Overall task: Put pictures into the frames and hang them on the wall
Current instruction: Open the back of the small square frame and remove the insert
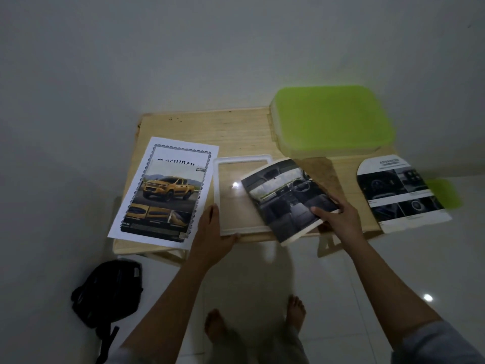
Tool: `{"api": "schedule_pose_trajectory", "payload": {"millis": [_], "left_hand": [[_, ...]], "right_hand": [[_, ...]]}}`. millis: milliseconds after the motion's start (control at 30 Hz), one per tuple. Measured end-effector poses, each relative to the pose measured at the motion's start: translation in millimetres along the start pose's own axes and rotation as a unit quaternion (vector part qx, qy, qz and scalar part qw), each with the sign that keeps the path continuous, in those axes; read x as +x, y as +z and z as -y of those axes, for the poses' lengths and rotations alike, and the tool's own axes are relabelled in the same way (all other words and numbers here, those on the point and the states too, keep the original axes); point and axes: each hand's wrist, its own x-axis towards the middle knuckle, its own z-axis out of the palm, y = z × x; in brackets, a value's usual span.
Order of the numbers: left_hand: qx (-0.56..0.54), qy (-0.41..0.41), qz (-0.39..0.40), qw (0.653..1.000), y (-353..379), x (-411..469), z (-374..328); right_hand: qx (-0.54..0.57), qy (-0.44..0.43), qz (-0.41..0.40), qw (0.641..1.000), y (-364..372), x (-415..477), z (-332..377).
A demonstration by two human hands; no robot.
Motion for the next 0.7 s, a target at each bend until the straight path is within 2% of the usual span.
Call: {"api": "schedule_pose_trajectory", "payload": {"millis": [200,333,567,700], "left_hand": [[0.04,-0.026,-0.054,0.997,11.0,-8.6,-9.6],[0.081,0.04,-0.102,0.991,33.8,-12.0,-32.4],[0.137,0.092,-0.048,0.985,82.3,3.4,-90.1],[0.147,0.089,-0.061,0.983,102.3,8.7,-110.3]], "right_hand": [[0.039,-0.003,-0.022,0.999,-30.2,10.6,-12.0],[0.05,-0.016,-0.02,0.998,-48.6,19.4,-19.8],[0.063,-0.041,-0.046,0.996,-109.8,29.4,-37.4],[0.057,-0.054,-0.088,0.993,-152.9,39.4,-52.1]]}}
